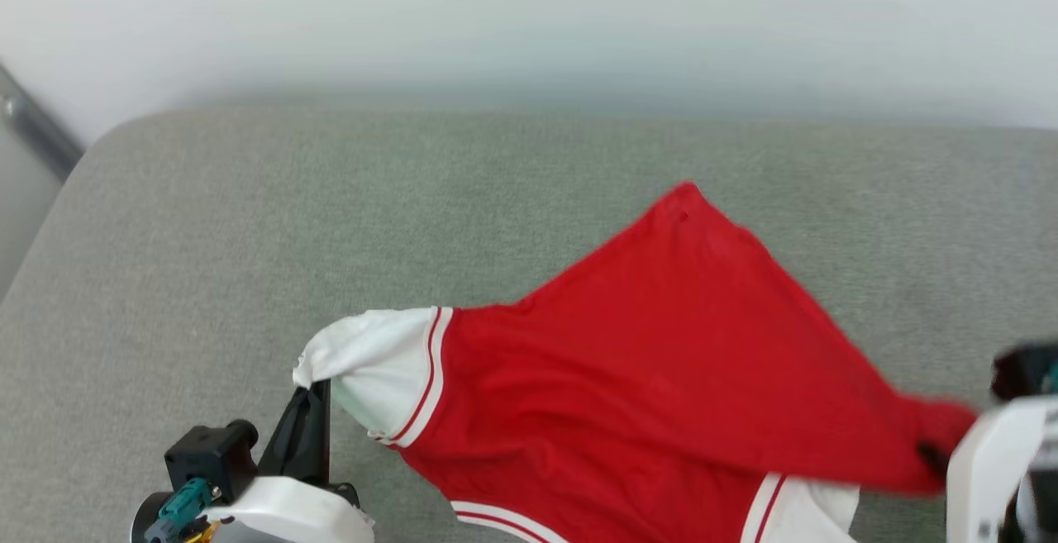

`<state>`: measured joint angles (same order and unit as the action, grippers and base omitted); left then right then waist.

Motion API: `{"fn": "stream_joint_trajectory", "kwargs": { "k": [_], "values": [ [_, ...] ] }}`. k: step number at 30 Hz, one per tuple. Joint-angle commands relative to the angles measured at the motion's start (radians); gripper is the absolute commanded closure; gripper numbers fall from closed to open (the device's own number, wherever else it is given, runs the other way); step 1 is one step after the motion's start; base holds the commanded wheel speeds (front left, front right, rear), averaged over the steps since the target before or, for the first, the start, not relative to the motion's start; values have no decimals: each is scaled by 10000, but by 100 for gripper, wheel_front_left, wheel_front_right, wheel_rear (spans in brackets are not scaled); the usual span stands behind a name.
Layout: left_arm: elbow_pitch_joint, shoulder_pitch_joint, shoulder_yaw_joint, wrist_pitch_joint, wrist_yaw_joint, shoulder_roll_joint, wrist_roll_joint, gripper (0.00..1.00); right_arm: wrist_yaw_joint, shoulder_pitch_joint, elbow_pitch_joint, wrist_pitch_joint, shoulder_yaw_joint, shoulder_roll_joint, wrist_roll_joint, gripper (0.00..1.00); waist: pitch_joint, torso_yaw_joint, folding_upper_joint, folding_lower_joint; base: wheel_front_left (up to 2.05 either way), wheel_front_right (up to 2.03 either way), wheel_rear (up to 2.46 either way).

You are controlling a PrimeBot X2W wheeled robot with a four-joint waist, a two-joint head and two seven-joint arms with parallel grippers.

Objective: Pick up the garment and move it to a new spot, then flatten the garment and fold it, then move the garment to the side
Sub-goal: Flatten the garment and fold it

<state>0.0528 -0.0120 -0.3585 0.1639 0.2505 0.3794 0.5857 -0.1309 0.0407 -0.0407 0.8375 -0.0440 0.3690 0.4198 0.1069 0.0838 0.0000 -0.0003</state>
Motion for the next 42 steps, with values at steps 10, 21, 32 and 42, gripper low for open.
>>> {"fn": "stream_joint_trajectory", "kwargs": {
  "k": [10,21,32,42],
  "values": [
    [-416,-340,-99,-105,-83,126,154,100,3,-3966,-1540,714,-1038,-2466,-320,0,-889,-406,0,3,0,0,0],
    [-339,-72,-210,-105,6,121,27,100,1,-2707,-1280,-4144,-1850,-3050,-591,0,-634,-638,0,3,0,0,0],
    [477,1056,-485,-72,-52,-48,-380,100,1,1582,1587,-2693,-588,-1855,459,0,766,-544,0,3,0,0,0],
    [727,2055,-841,-4,-264,-314,-672,100,1,4926,3653,240,447,-1475,538,0,1975,47,0,3,0,0,0]
  ]
}}
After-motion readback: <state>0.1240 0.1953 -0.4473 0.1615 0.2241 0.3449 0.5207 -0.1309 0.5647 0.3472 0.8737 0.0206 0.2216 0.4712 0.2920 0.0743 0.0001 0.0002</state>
